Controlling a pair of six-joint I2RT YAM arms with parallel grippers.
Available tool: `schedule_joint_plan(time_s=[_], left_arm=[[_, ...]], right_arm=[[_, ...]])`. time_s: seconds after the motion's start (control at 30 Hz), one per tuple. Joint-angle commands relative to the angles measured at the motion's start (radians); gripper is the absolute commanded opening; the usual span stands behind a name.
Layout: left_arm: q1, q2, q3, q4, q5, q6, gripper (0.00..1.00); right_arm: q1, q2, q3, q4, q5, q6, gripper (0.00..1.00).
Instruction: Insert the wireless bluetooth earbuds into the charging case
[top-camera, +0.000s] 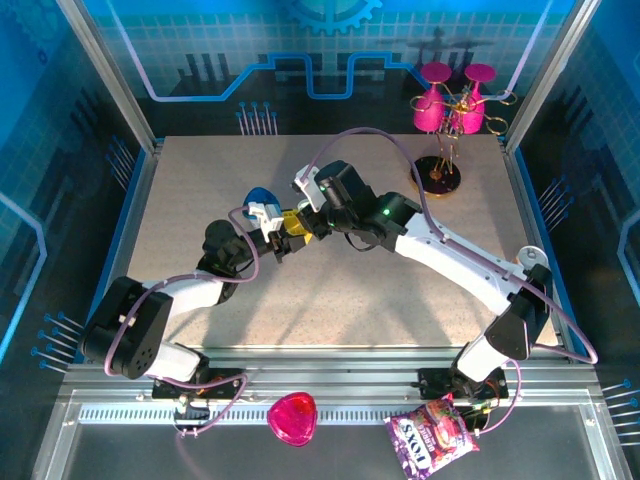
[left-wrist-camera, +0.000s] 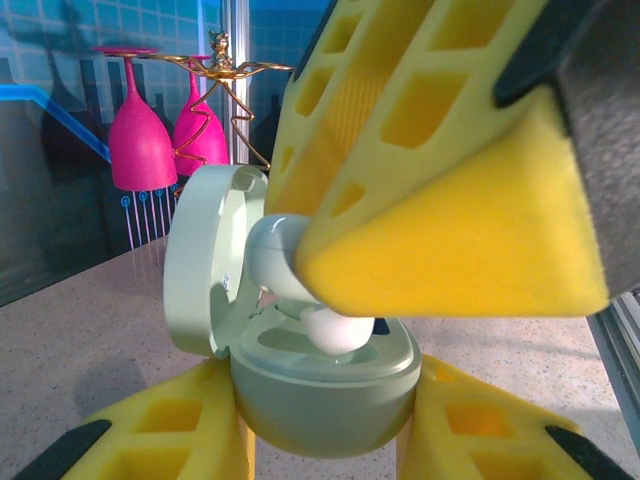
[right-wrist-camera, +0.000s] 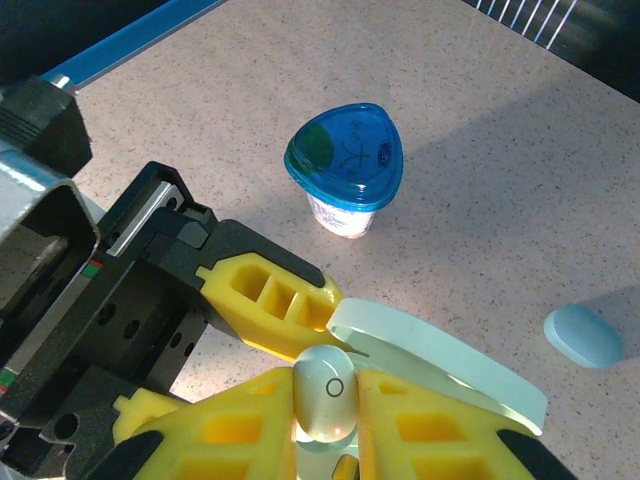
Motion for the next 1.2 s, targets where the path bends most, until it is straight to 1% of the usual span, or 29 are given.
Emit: schedule_joint_plan(time_s=[0.0, 0.6, 0.8, 0.87, 1.1, 1.17], left_arm=[[-0.005, -0.033, -0.001, -0.002, -0.004, 0.023, 0.30], [-0.005, -0.043, -0.001, -0.016, -0.015, 0.039, 0.30], [-0.005, -0.043, 0.002, -0.017, -0.021, 0.040, 0.30], [-0.005, -0.045, 0.005, -0.019, -0.021, 0.042, 0.30], [-0.005, -0.042, 0.005, -0.021, -0.018, 0.046, 0.30], [-0.005, -0.038, 0.007, -0.017, -0.018, 0.050, 0.31]], right_arm=[[0.011, 0.013, 0.012, -0.015, 0.015, -0.005, 0.19], [0.007, -0.016, -0.036, -0.010, 0.038, 0.020, 0.19], [0.006, -0.013, -0.042, -0.011, 0.017, 0.022, 0.19], [0.006, -0.014, -0.041, -0.012, 0.006, 0.024, 0.21], [0.004, -0.041, -0.054, 0.012, 0.004, 0.031, 0.35], [0.003, -0.059, -0.068, 0.030, 0.001, 0.035, 0.37]])
